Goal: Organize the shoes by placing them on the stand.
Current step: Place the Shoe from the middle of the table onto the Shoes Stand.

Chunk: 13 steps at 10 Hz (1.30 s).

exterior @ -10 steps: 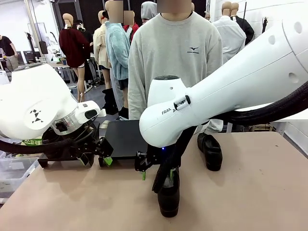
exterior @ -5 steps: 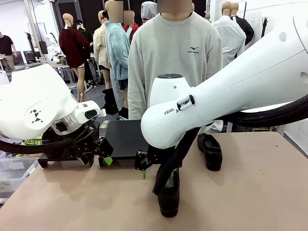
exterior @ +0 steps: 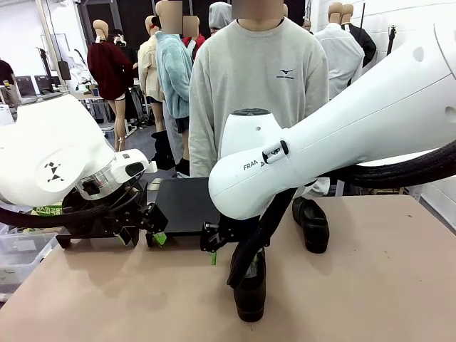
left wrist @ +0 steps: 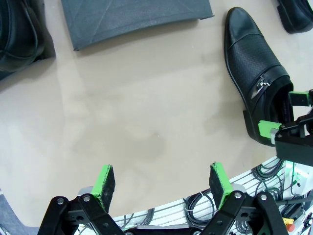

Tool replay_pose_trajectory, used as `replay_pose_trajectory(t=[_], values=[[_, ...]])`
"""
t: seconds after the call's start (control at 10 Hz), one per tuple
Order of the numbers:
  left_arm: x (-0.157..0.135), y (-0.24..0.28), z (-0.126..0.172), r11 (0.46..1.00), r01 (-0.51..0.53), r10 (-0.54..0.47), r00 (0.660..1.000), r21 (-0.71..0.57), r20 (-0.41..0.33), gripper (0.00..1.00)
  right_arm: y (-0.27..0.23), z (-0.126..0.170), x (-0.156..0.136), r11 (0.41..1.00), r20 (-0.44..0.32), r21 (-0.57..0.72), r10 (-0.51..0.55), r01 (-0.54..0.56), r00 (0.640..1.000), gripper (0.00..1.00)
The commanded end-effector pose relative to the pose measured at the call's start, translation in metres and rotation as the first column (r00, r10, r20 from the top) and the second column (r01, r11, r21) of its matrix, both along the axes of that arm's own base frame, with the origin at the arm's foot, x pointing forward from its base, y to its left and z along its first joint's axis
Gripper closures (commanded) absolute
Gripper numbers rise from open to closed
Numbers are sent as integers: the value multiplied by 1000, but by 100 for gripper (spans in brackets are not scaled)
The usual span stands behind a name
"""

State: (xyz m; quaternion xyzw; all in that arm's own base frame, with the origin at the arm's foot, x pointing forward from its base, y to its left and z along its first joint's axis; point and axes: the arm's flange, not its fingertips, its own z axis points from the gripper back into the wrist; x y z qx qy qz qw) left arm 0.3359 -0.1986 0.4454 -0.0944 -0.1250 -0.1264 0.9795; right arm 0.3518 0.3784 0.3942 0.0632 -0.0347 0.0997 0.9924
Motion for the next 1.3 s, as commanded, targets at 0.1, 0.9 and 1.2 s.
replay_pose_trajectory(t=[0.1,0.9,1.2], values=[[1,1,-2,1000,0,0,1000,-10,5,0,-41,64,-18,999,70,-50,14,-11,997,0],[-6,-38,-6,997,65,-66,997,-30,-50,0,-201,64,-38,994,-86,-98,-49,41,995,0],[-23,-104,-2,999,-19,18,999,-28,-27,0,-201,64,-38,994,-86,-98,-49,41,995,0]])
